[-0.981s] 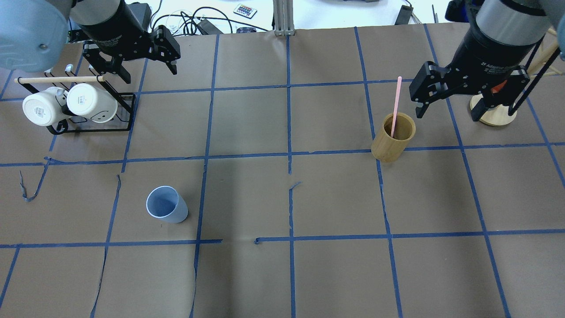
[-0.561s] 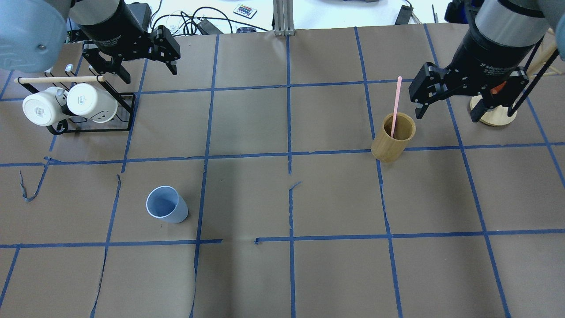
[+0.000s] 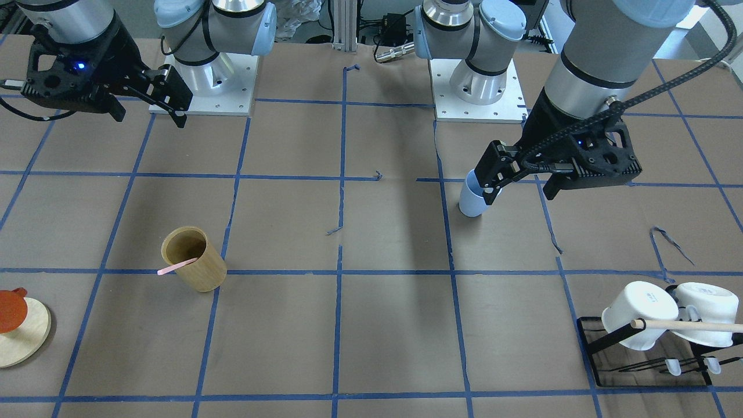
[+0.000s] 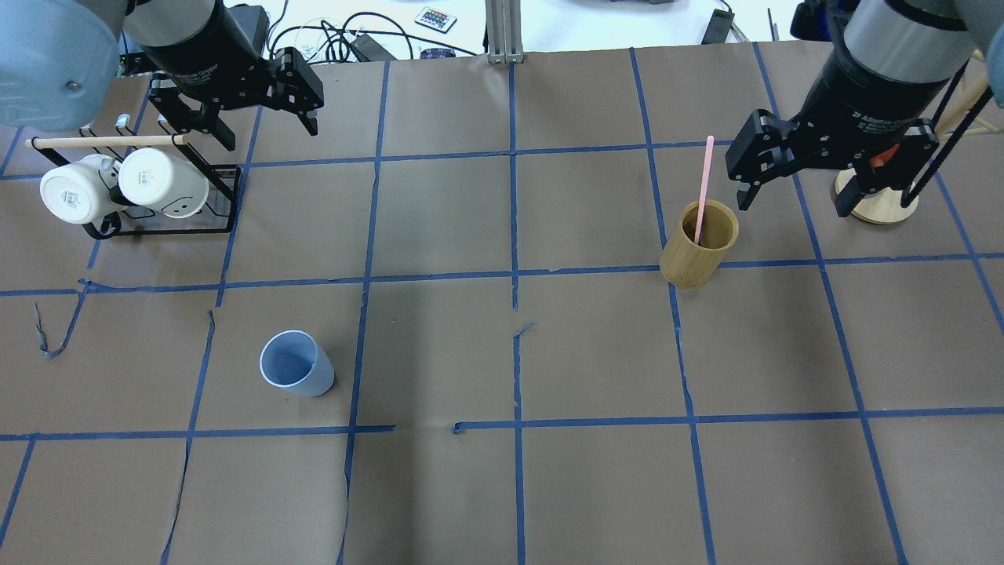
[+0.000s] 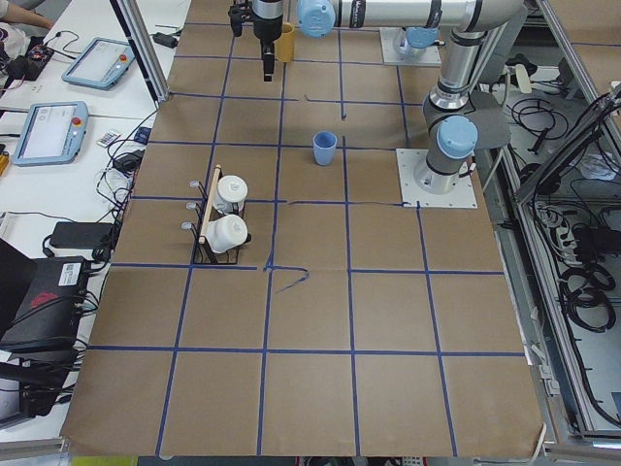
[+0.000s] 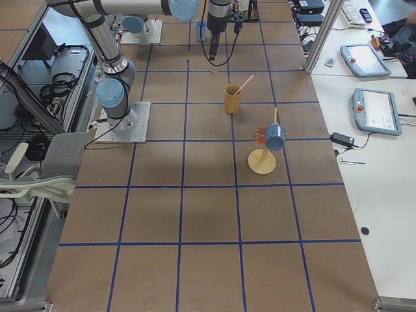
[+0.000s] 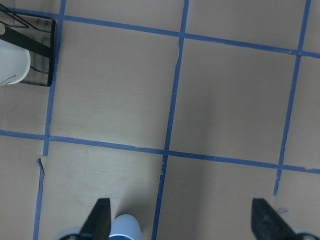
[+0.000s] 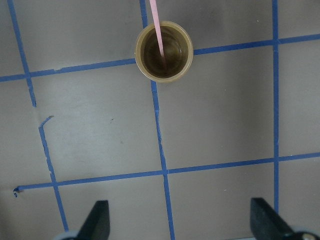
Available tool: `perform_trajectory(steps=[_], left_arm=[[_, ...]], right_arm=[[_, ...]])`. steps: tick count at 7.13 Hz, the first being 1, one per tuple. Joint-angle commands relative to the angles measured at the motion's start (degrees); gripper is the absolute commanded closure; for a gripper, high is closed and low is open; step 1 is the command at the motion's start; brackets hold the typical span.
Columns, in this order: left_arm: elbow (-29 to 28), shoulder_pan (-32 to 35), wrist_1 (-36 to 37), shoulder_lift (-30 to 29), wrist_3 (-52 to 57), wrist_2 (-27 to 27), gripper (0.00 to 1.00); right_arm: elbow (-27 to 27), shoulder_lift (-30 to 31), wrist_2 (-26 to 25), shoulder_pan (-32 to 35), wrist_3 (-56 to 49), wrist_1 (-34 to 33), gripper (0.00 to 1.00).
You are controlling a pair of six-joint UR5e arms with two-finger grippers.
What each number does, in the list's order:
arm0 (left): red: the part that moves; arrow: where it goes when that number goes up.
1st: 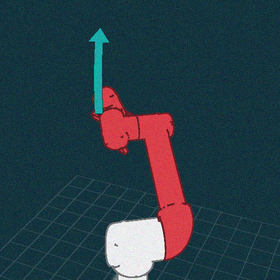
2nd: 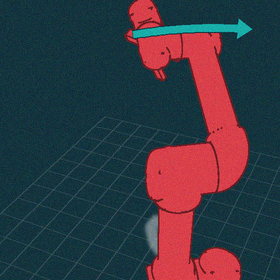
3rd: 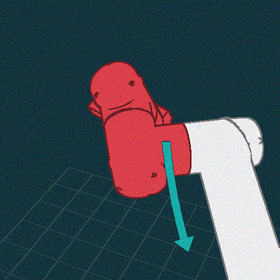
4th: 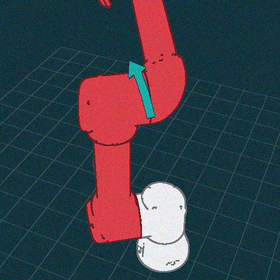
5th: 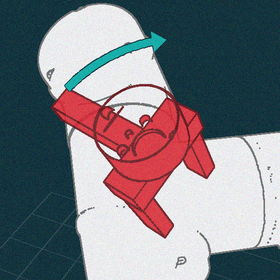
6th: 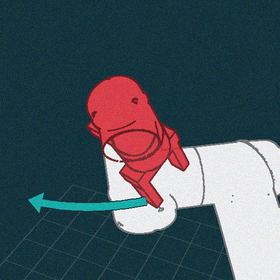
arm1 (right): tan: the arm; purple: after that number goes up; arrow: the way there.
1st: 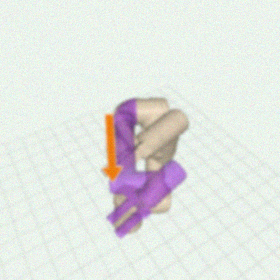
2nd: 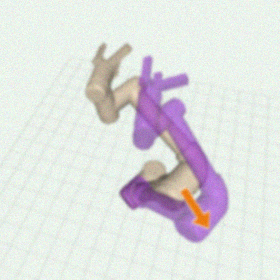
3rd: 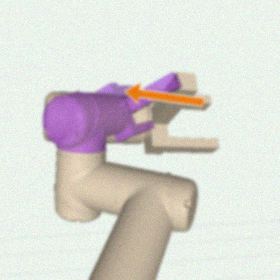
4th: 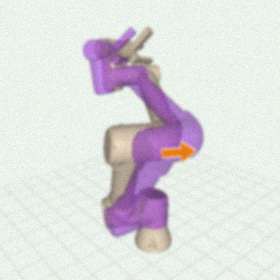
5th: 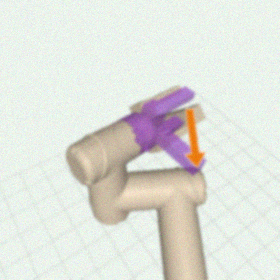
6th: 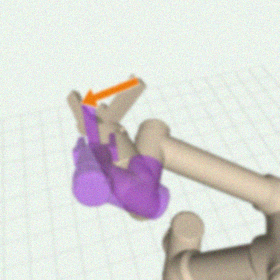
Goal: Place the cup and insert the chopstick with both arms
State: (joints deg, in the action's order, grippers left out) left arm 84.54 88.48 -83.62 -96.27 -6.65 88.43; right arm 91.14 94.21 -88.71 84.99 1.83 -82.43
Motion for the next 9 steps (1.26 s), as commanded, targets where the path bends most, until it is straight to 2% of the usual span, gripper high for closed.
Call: perform_trajectory(steps=[1, 6, 9], left_arm=[[0.0, 0.0, -0.9, 0.5, 0.1, 0.0, 0.0], [-0.1, 0.0, -1.7, 0.9, 0.1, 0.1, 0.0], [-1.1, -0.2, -5.7, 1.2, 2.5, 0.9, 0.0]], right_arm=[[-0.1, 0.0, 0.0, 0.0, 0.1, 0.0, 0.0], [0.1, -0.1, -0.1, 0.1, 0.0, 0.0, 0.0], [0.0, -0.1, 0.2, -0.3, -0.6, -0.2, 0.0]])
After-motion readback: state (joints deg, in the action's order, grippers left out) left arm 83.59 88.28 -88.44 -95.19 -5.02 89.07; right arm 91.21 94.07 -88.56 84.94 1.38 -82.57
